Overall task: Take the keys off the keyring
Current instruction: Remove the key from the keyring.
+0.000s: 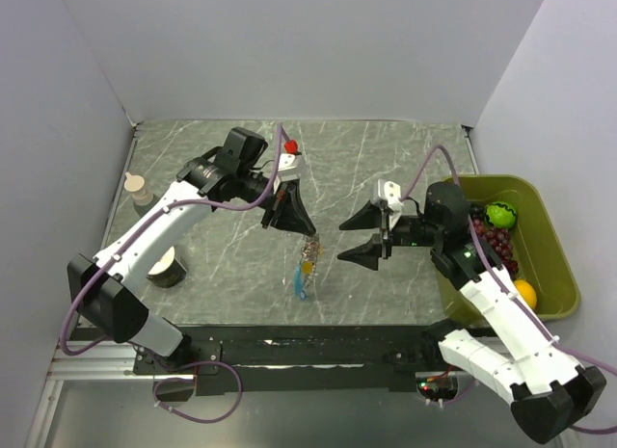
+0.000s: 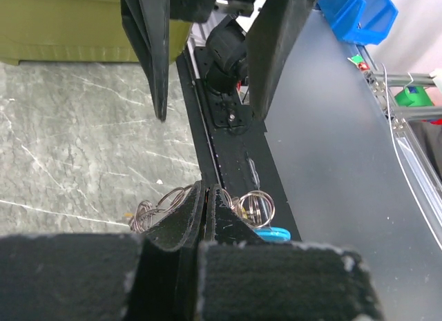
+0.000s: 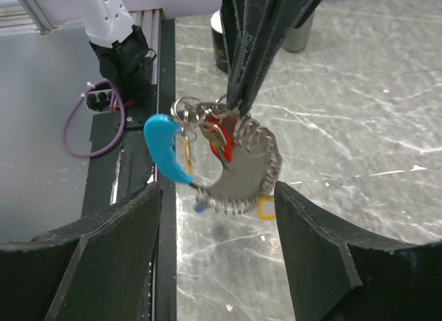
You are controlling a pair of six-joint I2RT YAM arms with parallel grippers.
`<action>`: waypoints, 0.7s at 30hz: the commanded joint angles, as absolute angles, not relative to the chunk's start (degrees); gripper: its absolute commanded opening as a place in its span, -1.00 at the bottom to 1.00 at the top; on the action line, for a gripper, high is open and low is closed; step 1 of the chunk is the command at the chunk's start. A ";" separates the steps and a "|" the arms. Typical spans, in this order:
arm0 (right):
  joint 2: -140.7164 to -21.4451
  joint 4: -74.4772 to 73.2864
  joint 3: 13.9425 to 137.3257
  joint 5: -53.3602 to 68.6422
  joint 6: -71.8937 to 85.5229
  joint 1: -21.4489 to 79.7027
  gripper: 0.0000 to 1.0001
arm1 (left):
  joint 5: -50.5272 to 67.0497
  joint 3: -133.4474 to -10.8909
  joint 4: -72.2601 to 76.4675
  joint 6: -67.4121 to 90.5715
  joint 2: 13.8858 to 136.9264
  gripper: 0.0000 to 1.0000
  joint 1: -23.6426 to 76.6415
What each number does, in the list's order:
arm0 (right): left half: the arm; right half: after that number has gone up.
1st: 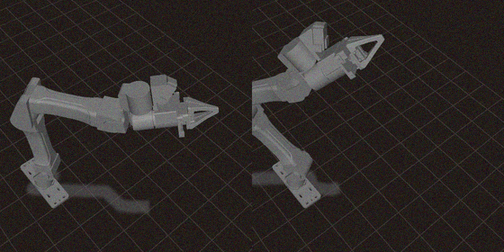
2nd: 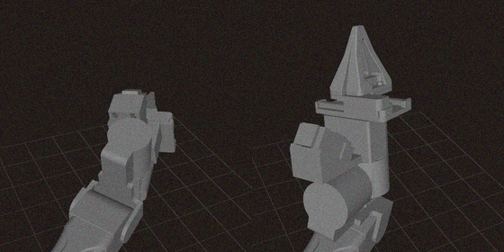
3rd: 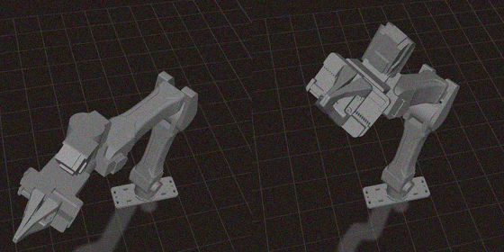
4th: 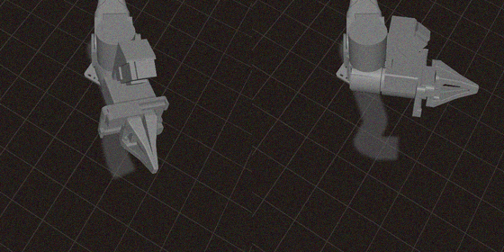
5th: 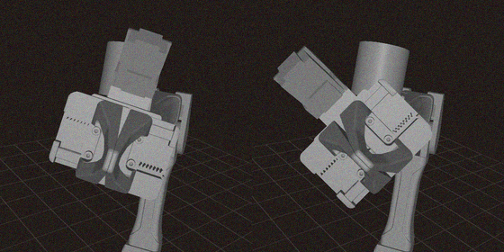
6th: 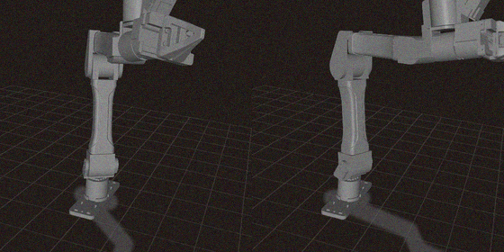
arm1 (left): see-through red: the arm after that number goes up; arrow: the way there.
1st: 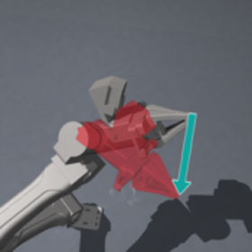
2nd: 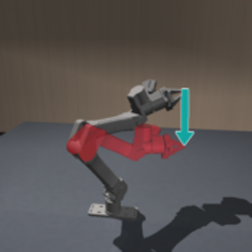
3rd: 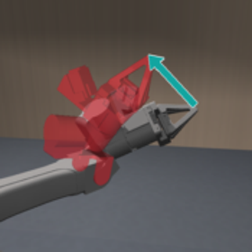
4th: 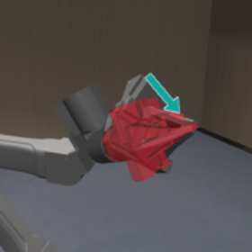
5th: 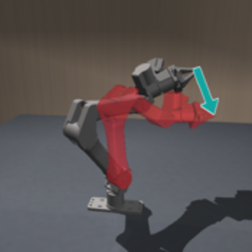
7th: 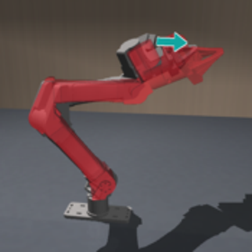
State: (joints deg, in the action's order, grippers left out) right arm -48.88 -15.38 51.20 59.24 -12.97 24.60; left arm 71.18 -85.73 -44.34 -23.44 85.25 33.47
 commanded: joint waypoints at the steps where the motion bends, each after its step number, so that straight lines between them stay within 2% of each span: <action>1: -50.01 -11.52 50.63 55.99 -12.04 26.10 0.46 | 73.82 -87.45 -41.74 -21.35 86.22 -0.98 33.75; 6: -52.20 -10.81 49.40 50.98 -12.92 25.41 0.43 | 76.11 -88.51 -46.31 -26.18 85.61 -0.98 33.75; 12: -55.72 -12.13 49.31 52.90 -16.08 24.87 0.40 | 78.31 -87.89 -47.11 -27.25 83.94 -0.98 33.75; 15: -55.99 -12.57 49.92 55.97 -15.47 25.14 0.32 | 78.40 -87.01 -46.06 -26.46 83.15 -0.98 33.75; 21: -51.16 -12.83 50.19 59.41 -15.20 26.28 0.27 | 72.52 -82.53 -33.67 -14.69 81.04 -0.98 33.75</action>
State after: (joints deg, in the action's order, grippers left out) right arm -54.89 -13.74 49.34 55.51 -14.59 25.50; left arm 73.23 -84.12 -42.89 -22.35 84.62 33.47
